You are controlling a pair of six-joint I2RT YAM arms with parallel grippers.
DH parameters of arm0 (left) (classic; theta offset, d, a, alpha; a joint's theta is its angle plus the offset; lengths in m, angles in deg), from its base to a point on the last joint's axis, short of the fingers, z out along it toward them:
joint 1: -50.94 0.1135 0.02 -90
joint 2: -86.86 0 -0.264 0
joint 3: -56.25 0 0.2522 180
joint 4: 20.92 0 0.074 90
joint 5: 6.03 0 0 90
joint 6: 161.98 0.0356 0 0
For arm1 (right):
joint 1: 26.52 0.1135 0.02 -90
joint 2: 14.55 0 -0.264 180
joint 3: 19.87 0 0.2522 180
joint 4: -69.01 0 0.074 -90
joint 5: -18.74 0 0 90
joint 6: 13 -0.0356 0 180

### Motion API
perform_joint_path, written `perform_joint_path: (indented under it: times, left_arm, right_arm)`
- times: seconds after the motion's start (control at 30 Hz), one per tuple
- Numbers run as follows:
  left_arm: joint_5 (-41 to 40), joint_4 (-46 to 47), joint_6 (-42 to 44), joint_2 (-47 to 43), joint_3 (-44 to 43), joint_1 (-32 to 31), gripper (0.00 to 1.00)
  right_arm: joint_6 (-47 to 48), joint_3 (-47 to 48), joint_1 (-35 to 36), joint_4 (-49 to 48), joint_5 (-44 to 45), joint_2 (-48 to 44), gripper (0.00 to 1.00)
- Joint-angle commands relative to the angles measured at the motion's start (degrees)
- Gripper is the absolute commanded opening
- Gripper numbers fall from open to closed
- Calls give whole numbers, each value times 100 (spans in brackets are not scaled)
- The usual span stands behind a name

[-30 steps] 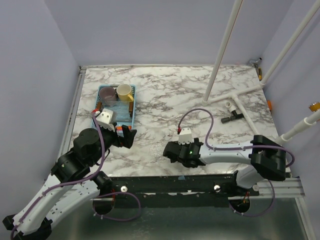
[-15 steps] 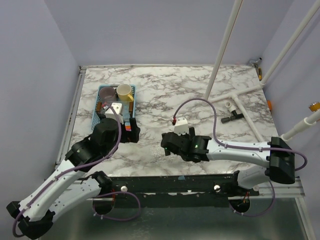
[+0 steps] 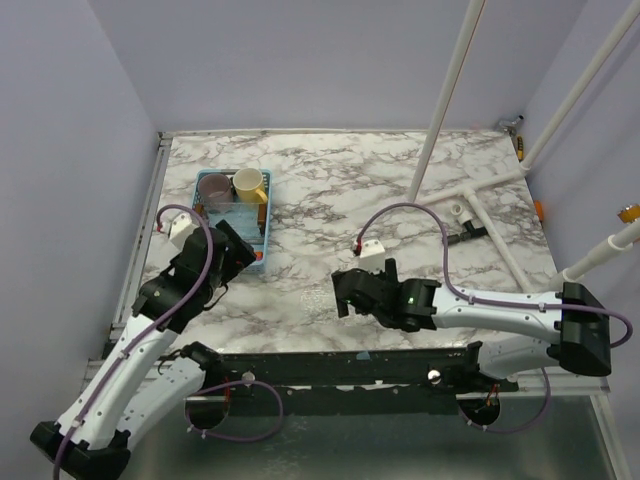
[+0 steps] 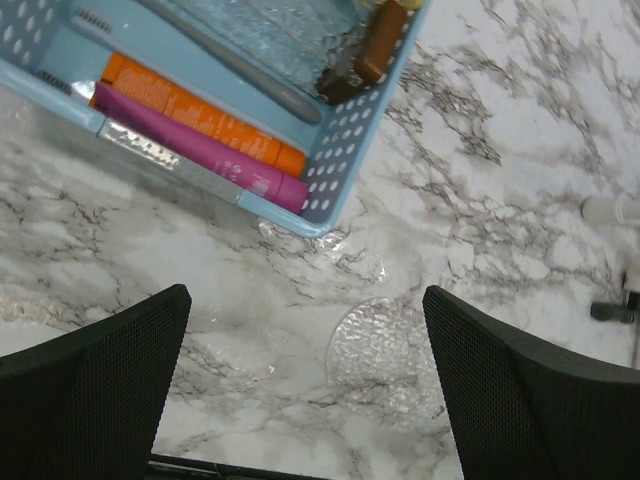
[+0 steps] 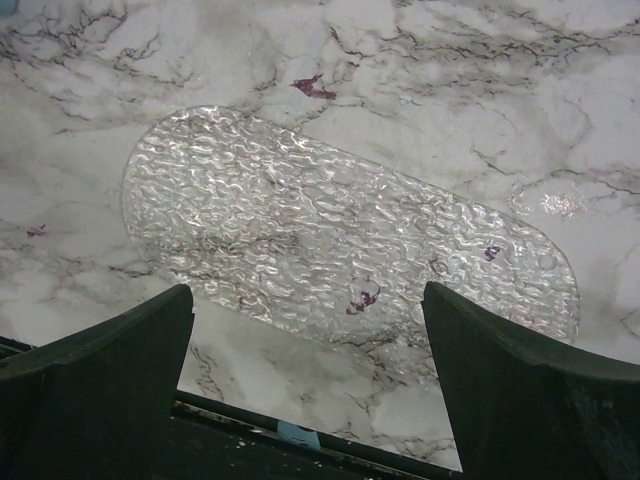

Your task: Prepare toiletry sets of a toothbrush and toothpaste on the tray

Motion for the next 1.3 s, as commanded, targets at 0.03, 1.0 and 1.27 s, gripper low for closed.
perform_joint_path:
  times: [0.03,1.0,1.27]
  left_arm:
    - [444,-439,-1388,347,283,823,99]
    - [2106,490,-1169,2223,434,3375,71]
    - [2293,653,-992,2668,344,3513,56]
  right_arm:
    - [108,-307,31,-391,-418,-251,100]
    - [84,-862,32,-920,-1165,-598,100]
    - [-16,-1001,26,-998,-1217,-583,100]
